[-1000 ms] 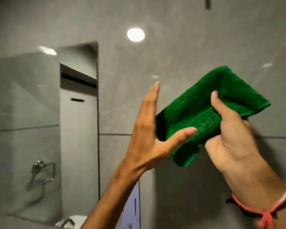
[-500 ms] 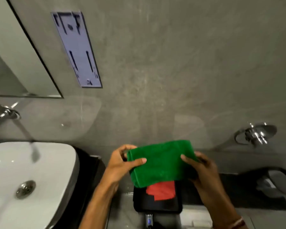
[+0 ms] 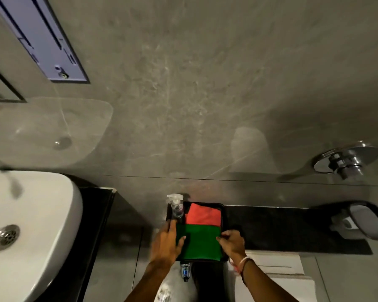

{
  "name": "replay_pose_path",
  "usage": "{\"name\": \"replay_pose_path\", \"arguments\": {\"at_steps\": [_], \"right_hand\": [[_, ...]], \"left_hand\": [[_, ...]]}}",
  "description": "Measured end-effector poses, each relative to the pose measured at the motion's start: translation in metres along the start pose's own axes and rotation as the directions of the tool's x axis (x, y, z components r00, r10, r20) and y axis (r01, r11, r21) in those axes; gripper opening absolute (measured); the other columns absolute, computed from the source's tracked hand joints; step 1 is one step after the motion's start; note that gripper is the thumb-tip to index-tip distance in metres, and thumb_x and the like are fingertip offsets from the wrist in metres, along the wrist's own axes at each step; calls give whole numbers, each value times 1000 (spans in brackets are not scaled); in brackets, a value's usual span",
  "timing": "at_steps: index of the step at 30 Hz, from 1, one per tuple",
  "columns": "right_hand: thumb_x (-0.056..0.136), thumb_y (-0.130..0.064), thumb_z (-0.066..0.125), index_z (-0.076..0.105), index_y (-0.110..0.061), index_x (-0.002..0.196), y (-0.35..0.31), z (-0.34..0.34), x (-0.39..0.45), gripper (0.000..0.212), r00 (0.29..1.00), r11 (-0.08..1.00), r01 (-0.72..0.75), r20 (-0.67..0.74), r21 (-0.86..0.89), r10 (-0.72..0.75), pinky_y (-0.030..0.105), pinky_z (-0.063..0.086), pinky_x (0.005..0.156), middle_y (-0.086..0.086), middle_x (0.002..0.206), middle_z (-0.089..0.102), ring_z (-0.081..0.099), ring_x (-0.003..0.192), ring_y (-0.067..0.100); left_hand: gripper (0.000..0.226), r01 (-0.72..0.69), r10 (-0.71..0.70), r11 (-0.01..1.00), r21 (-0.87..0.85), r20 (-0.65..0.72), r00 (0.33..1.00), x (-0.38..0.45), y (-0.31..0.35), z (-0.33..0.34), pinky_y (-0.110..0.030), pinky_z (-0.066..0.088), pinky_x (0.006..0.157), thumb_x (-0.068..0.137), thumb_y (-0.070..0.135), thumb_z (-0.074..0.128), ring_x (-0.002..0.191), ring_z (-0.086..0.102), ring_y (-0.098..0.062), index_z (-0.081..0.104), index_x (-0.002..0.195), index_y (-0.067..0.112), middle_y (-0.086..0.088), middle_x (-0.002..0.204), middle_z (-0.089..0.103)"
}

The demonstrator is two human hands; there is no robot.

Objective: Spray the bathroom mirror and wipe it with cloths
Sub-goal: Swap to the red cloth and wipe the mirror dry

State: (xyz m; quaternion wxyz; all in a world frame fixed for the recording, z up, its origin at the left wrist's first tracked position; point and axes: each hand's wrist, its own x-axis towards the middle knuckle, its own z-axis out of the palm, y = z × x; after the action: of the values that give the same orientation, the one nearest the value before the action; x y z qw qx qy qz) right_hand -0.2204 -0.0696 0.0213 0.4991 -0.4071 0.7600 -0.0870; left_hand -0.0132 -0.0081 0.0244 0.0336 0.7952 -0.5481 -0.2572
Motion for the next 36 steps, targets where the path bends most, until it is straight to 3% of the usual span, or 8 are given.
{"name": "replay_pose_path", "arguments": {"at_steps": [6, 11, 16, 26, 28, 30, 33, 36], "right_hand": [[90, -21, 79, 58, 4, 135, -34, 8, 42, 55, 999, 990, 42, 34, -135, -37, 41, 49, 109, 29, 138, 65, 61, 132, 41], [84, -28, 86, 49, 7, 140, -51, 31, 65, 75, 997, 995, -72, 23, -67, 74, 40, 58, 88, 28, 149, 55, 59, 135, 43], [84, -21, 86, 63, 7, 131, -45, 41, 75, 59, 997, 996, -68, 28, -54, 70, 56, 54, 108, 31, 142, 62, 60, 132, 48], [91, -7, 75, 54, 4, 142, -71, -29, 27, 56, 910, 892, 401, -21, -209, -414, 53, 49, 107, 32, 137, 64, 62, 128, 47], [79, -3, 75, 62, 5, 135, -88, -52, 3, 58, 856, 846, 511, -3, -149, -517, 47, 53, 102, 30, 126, 70, 69, 113, 35], [61, -6, 66, 77, -24, 118, -119, -79, -39, 60, 763, 763, 646, 59, -41, -643, 21, 55, 86, 6, 101, 79, 68, 87, 7], [64, -6, 76, 76, -30, 104, -188, -112, -114, 46, 575, 633, 769, 338, 86, -745, 25, 56, 84, -10, 91, 79, 71, 88, -7], [59, 2, 81, 64, -20, 97, -266, -134, -182, 47, 401, 479, 870, 394, 119, -827, 10, 54, 75, -17, 84, 78, 66, 78, -13]], "left_hand": [[86, 36, 44, 941, 336, -226, 973, 6, -35, -6, -70, 24, 115, 86, 72, 25, 150, 34, -36, 38, 152, 17, -19, 162, 35], [90, 51, 36, 932, 359, -234, 972, 12, -55, -1, -72, 22, 116, 85, 76, 21, 153, 27, -35, 30, 156, 21, -18, 166, 25], [90, 24, 98, 904, 428, -262, 960, 11, -61, -2, -72, 14, 118, 88, 77, 23, 156, 15, -34, 16, 159, 23, -18, 169, 12], [85, 21, 174, 902, 430, -408, 896, 17, -53, -67, -72, 19, 117, 89, 75, 32, 156, 18, -35, 26, 157, 24, -21, 168, 15], [79, -3, 181, 939, 344, -488, 854, 13, -41, -97, -68, 25, 117, 89, 70, 42, 153, 28, -37, 41, 151, 20, -23, 164, 27], [66, -143, 248, 966, 216, -607, 755, 7, -26, -135, -60, 37, 114, 90, 60, 53, 142, 45, -39, 57, 136, 13, -24, 154, 45], [47, -472, 240, 866, -162, -694, 678, -5, 7, -209, -41, 50, 105, 93, 44, 60, 121, 61, -25, 61, 125, 10, -12, 131, 62], [55, -517, 143, 267, -813, -497, 856, -26, 36, -291, -40, 51, 103, 93, 40, 56, 108, 69, -19, 57, 130, 1, -12, 118, 70]]}}
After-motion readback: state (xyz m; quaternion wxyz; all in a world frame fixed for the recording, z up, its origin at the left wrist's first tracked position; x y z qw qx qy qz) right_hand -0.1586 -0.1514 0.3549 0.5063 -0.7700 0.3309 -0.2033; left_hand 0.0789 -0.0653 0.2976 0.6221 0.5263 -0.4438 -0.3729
